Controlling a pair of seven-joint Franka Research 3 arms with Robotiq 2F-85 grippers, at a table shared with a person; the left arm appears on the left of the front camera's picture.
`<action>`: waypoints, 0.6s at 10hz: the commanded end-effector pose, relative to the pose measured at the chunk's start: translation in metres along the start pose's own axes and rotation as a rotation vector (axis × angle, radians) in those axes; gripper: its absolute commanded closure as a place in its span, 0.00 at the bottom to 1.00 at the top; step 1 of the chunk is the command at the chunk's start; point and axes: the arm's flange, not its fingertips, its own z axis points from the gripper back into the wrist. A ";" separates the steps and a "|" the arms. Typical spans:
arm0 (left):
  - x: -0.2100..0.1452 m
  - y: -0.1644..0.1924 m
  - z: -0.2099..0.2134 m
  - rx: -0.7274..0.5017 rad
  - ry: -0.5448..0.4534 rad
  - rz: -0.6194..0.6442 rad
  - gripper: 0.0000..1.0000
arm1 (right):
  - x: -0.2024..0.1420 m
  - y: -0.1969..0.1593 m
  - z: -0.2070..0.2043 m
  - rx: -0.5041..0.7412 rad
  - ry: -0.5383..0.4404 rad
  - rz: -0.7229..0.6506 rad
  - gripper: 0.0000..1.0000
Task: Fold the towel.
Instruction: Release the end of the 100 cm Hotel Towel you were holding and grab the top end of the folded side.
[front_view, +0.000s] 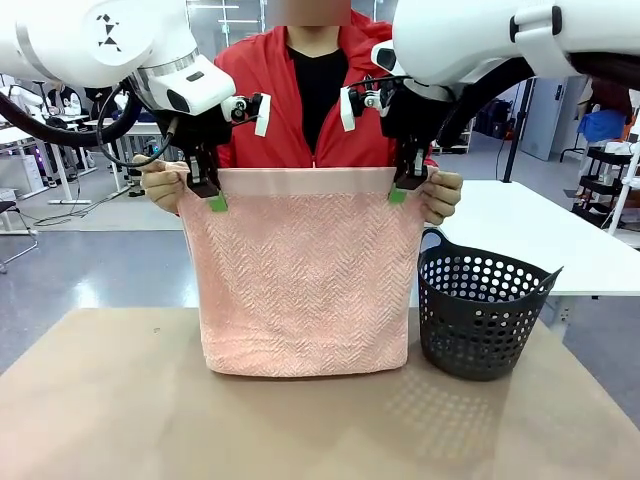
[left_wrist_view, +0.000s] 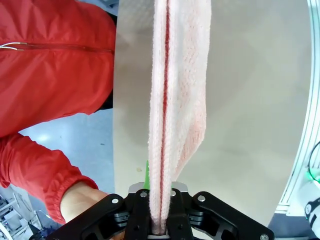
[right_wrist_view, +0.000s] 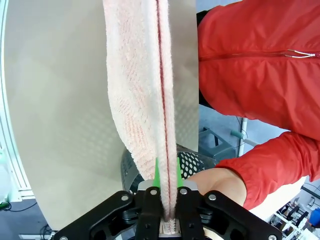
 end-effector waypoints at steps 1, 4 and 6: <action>-0.010 -0.005 0.002 -0.014 -0.012 0.022 1.00 | -0.001 -0.003 -0.004 0.019 -0.018 -0.017 1.00; -0.001 0.000 -0.001 -0.001 0.001 0.003 1.00 | 0.000 0.000 -0.002 0.005 -0.003 -0.002 1.00; -0.001 0.000 -0.001 -0.001 0.001 0.003 1.00 | 0.000 0.000 -0.002 0.005 -0.003 -0.002 1.00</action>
